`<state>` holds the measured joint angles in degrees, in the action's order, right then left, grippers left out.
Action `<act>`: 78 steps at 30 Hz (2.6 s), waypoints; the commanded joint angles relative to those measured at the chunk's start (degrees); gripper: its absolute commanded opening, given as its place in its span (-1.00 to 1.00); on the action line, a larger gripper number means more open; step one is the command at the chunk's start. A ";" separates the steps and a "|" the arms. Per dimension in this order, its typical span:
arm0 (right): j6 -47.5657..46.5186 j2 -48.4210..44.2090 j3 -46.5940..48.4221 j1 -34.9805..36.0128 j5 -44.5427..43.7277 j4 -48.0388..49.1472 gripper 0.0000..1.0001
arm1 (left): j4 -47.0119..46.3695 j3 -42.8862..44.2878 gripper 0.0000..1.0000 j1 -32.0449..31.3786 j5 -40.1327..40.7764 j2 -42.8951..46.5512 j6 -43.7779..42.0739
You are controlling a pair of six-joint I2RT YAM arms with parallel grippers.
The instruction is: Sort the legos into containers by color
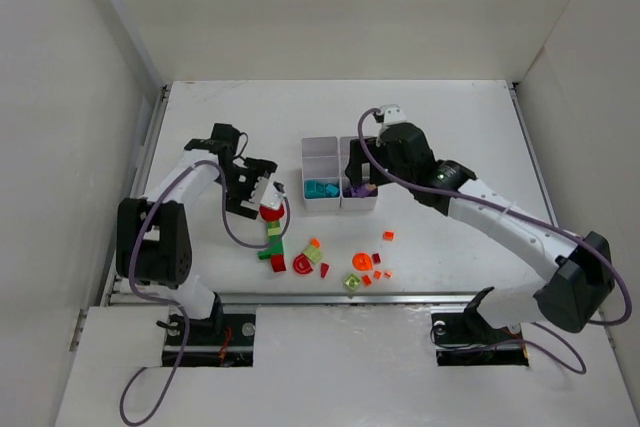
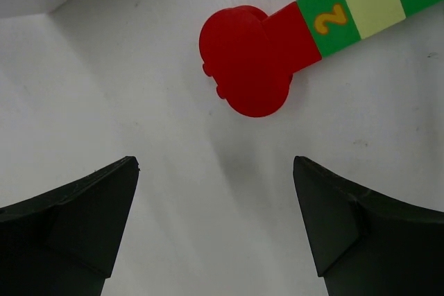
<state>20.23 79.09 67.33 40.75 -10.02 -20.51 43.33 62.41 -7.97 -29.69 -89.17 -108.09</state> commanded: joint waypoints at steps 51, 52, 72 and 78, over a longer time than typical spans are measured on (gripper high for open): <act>-0.10 -8.95 -4.75 -3.49 3.34 1.62 0.90 | -0.70 1.65 -1.00 -10.14 -1.15 -3.39 -16.03; -0.80 -8.95 -3.97 -3.49 3.34 1.62 0.90 | -0.70 2.27 -1.00 -9.53 -1.85 -2.86 -12.53; -9.85 6.59 12.90 2.67 29.34 11.90 0.90 | -23.46 -7.13 -1.00 -10.84 -3.27 31.75 30.91; -11.26 13.36 19.33 4.34 39.20 13.13 1.00 | -25.49 -9.24 -1.00 -11.46 -3.27 37.48 35.66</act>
<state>10.72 91.68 83.68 44.36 22.39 -10.87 21.96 53.82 -19.18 -31.86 -53.98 -77.82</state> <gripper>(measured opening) 0.998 0.494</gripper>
